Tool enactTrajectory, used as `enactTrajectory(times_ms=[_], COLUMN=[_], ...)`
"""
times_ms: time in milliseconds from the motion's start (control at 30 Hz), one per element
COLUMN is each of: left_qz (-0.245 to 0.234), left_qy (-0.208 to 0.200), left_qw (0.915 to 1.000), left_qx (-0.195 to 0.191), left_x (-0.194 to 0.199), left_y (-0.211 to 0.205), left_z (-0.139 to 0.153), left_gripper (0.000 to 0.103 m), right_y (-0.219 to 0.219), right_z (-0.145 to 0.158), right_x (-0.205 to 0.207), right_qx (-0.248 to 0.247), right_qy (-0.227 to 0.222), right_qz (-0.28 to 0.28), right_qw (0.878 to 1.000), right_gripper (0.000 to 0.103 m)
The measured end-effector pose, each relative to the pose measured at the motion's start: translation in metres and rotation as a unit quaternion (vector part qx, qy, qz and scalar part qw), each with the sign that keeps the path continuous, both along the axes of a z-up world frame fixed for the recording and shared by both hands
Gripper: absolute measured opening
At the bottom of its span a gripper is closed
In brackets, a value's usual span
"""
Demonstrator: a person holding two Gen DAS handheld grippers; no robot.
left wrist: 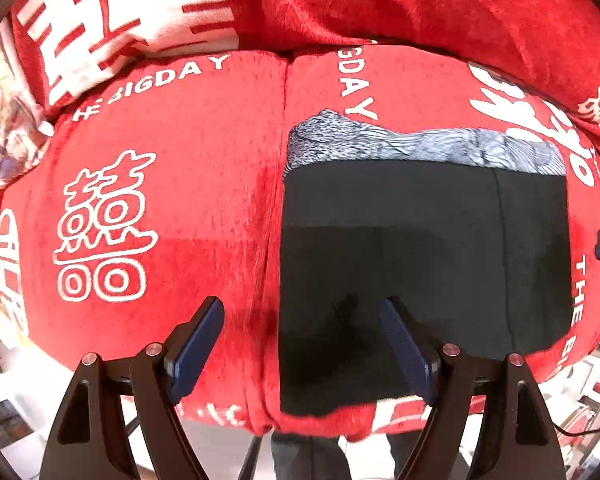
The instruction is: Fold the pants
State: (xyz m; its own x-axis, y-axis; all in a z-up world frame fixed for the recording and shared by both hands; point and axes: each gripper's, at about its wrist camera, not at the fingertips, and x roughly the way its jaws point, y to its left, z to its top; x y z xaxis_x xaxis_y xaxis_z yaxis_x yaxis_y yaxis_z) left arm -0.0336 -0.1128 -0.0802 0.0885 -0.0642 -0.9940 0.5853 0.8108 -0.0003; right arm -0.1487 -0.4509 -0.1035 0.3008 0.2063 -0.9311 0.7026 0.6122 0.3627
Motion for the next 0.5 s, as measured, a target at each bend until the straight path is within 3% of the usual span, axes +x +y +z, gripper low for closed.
enactTrajectory(times_ms=[133,433,467,500], left_qz=[-0.008,-0.02,-0.02,-0.02], left_qy=[-0.011,-0.001,0.002,0.005], left_qw=[0.9999,0.9996,0.9996,0.9996], left_qx=[0.009,0.02,0.02,0.019], left_x=[-0.011,-0.021,-0.021,-0.021], left_y=[-0.005,-0.006,-0.006,-0.006], left_z=[0.015,0.039,0.041,0.043], left_gripper=[0.082,0.083,0.087,0.1], right_y=[0.026,0.082,0.086,0.09], right_z=[0.015,0.03,0.032,0.036], right_x=[0.003,0.012,0.013,0.014], right_qx=[-0.029,-0.043,-0.047,-0.056], right_qy=[0.025,0.063,0.067,0.072], right_qz=[0.016,0.048,0.051,0.055], right_qw=[0.999,0.996,0.995,0.994], right_gripper=[0.071,0.081,0.082,0.082])
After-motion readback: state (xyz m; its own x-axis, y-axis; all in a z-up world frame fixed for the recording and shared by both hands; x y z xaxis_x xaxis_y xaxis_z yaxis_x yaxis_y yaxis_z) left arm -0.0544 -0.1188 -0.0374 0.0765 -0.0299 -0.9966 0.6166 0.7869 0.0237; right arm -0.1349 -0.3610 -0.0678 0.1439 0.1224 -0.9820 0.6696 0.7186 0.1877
